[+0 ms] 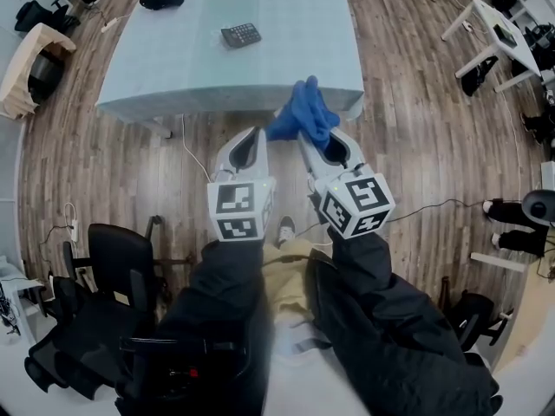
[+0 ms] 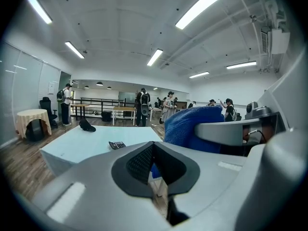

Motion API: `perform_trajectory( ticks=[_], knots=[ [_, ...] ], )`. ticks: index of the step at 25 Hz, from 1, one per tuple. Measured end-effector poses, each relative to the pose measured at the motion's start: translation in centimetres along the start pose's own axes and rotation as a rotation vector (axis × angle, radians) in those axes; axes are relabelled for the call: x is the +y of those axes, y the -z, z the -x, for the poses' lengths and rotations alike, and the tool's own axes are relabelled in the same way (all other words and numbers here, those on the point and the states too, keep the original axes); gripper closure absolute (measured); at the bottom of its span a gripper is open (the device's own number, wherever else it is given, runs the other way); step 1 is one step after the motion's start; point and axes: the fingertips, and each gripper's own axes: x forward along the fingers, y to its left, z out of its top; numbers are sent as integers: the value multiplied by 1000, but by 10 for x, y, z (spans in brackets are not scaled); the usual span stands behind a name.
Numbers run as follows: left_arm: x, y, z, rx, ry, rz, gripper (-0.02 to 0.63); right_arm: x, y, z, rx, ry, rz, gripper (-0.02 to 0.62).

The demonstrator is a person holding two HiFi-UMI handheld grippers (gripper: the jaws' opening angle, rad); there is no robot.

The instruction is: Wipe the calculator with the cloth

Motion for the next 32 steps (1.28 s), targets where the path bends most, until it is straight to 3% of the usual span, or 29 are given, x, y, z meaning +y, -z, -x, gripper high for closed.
perform_trajectory(
  ticks=[14,32],
  knots=[
    [23,-14,-41,-18,-29,9,606,-24,-9,-42,-2,-21,9,506],
    [152,-63,-172,-19,-24,46,606,-58,-42,-223,20,-7,17,506]
  ],
)
